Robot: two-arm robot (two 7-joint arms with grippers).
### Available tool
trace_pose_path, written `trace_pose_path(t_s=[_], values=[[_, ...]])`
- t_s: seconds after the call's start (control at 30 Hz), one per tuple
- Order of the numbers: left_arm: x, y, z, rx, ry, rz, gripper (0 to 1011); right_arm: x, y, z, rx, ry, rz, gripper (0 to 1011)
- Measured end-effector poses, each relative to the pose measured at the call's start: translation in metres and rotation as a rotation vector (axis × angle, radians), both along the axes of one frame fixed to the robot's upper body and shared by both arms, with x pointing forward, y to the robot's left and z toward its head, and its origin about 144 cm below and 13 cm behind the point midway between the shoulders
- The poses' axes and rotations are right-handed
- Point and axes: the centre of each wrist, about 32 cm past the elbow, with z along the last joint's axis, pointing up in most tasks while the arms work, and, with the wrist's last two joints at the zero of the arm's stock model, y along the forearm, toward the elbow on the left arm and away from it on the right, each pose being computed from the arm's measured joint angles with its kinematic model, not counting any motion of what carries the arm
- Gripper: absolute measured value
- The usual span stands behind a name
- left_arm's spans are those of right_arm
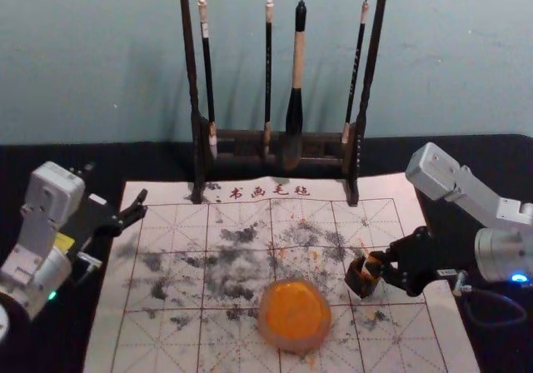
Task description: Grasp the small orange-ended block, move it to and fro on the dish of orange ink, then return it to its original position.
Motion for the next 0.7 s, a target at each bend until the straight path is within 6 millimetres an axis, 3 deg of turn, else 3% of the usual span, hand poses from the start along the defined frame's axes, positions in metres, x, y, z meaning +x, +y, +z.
trace_pose_path(t_s=[0.7], values=[[0.0, 0.0, 0.0, 0.0, 0.0, 0.0, 1001, -0.0002, -0.0002, 0.0005, 0.001, -0.002, 0.0, 83]])
